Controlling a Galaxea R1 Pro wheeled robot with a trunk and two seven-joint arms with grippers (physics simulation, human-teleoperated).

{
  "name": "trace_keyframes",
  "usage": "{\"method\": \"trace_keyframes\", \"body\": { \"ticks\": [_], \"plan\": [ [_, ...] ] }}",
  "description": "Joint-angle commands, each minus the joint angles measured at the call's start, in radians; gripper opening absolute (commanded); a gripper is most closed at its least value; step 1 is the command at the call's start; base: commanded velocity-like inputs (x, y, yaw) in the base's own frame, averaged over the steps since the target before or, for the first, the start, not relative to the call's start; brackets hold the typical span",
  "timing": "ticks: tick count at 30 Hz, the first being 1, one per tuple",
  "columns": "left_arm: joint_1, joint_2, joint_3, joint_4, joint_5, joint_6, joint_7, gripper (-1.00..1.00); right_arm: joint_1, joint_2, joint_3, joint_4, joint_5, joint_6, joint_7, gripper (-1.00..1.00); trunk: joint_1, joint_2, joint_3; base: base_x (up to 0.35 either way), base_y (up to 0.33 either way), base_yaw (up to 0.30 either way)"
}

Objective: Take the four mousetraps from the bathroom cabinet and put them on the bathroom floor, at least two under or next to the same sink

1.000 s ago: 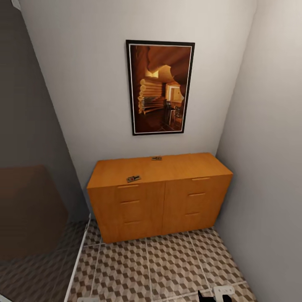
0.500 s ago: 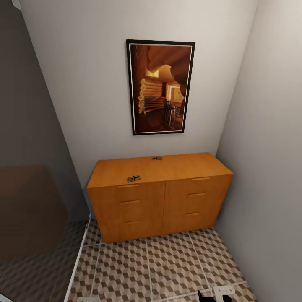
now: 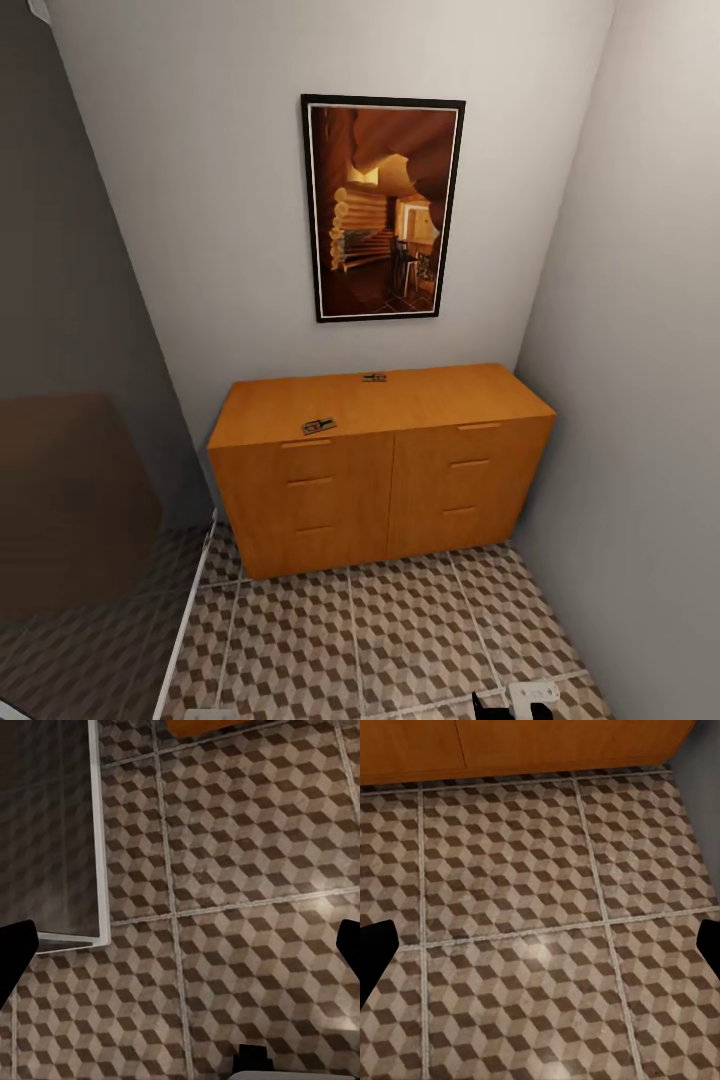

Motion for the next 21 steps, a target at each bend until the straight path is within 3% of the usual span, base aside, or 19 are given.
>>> {"method": "trace_keyframes", "body": {
  "ticks": [1, 12, 16, 19, 20, 21],
  "plan": [
    [-0.001, -0.001, -0.007, 0.002, 0.003, -0.004, 0.002, 1.0, -0.001, 0.0, 0.009, 0.0, -0.006, -0.002, -0.003, 1.0, 0.001, -0.002, -0.002, 0.0, 0.0, 0.0],
    [-0.001, -0.004, -0.005, -0.005, 0.001, -0.001, 0.011, 1.0, -0.001, 0.0, 0.009, 0.0, -0.007, -0.002, -0.002, 1.0, 0.001, -0.002, -0.002, 0.0, 0.0, 0.0],
    [-0.001, -0.007, -0.003, -0.031, 0.001, 0.042, 0.012, 1.0, -0.001, -0.001, 0.009, 0.0, -0.007, -0.002, -0.002, 1.0, 0.001, -0.002, -0.002, 0.0, 0.0, 0.0],
    [-0.001, -0.004, -0.003, -0.095, -0.001, 0.138, 0.012, 1.0, -0.001, -0.001, 0.009, 0.0, -0.006, -0.002, -0.002, 1.0, 0.001, -0.002, -0.002, 0.0, 0.0, 0.0],
    [-0.001, 0.03, -0.003, -0.252, -0.002, 0.313, 0.013, 1.0, -0.001, -0.001, 0.009, 0.0, -0.006, -0.002, -0.002, 1.0, 0.001, -0.002, -0.002, 0.0, 0.0, 0.0],
    [-0.001, 0.04, -0.003, -0.295, -0.002, 0.348, 0.013, 1.0, -0.001, -0.001, 0.009, 0.0, -0.007, -0.002, -0.002, 1.0, 0.001, -0.002, -0.002, 0.0, 0.0, 0.0]
  ]
}}
